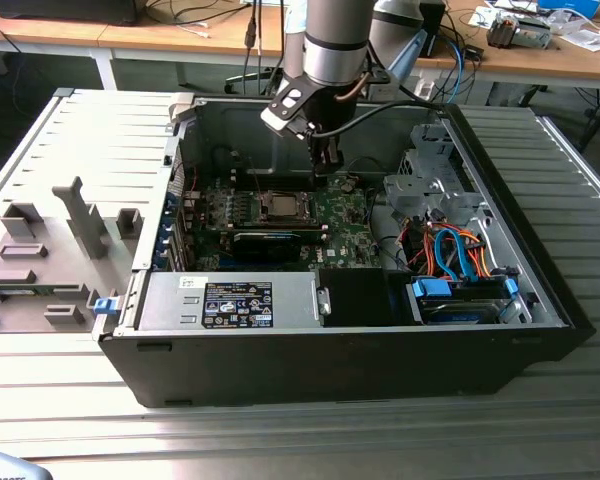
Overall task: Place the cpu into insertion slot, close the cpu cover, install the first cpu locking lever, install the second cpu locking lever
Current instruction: 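Close the cpu cover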
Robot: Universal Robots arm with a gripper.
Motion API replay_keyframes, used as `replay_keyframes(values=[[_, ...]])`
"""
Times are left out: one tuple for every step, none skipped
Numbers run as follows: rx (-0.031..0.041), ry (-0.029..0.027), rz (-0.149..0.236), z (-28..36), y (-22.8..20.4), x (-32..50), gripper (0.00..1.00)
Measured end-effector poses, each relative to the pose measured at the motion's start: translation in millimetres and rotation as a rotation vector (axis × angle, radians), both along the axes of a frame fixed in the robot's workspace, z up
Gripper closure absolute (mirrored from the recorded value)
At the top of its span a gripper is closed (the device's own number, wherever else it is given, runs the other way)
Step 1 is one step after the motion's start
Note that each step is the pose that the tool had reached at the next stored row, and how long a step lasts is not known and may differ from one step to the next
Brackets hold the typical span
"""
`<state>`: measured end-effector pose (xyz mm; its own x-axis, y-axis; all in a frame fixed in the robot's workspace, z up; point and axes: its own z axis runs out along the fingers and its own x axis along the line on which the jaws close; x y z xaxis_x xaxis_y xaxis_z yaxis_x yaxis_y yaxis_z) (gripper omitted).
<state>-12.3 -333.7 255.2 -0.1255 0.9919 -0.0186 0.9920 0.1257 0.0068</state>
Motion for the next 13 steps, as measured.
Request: replay_keyframes(values=[[0.0000, 0.0000, 0.000, 0.0, 0.0, -0.2, 0.89], [0.0001, 0.0000, 0.000, 0.0, 0.0, -0.4, 0.89], [0.0001, 0.0000, 0.000, 0.0, 0.0, -0.8, 0.89], [0.0000, 0.0000, 0.000, 0.0, 0.0, -1.0, 0.89], [0.0001, 0.0000, 0.000, 0.0, 0.0, -1.2, 0.89], [0.0001, 0.0000, 0.000, 0.0, 0.0, -1.3, 0.89], [0.0001, 0.0000, 0.000, 0.0, 0.0, -1.6, 0.89], [0.0002, 0.0000, 0.000, 0.0, 0.0, -1.7, 0.89], [0.0002, -0.0001, 0.000, 0.0, 0.0, -1.9, 0.89], [0.0003, 0.0000, 0.000, 0.0, 0.0, -2.2, 0.89], [0.0003, 0.0000, 0.000, 0.0, 0.0, -2.3, 0.89], [0.0004, 0.0000, 0.000, 0.0, 0.0, -2.7, 0.89], [0.0006, 0.0000, 0.000, 0.0, 0.0, -3.0, 0.89]])
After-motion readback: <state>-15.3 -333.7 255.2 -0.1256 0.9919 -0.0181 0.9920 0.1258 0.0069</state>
